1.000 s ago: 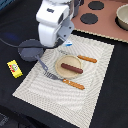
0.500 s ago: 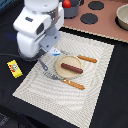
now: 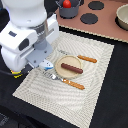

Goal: Interact with the objects in diverse but meaningful ways.

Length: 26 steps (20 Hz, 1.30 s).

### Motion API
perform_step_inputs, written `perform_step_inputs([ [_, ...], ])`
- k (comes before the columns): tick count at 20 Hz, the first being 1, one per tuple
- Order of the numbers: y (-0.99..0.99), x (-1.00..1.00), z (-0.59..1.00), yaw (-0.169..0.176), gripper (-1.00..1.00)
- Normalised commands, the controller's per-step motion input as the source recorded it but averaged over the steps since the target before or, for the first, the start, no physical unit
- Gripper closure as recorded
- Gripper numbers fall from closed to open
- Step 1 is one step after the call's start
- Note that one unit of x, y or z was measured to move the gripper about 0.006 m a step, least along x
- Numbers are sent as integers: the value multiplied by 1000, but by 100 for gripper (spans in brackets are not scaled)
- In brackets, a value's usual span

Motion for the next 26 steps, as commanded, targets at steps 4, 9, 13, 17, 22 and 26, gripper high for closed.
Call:
perform_step_inputs([
  [4, -619, 341, -169, -18, 100],
  [9, -465, 202, -329, -12, 100],
  [13, -341, 89, -454, 0, 100],
  [17, -273, 72, -455, 0, 100],
  [22, -230, 93, -5, -1, -100],
  [26, -149, 236, 778, -33, -100],
])
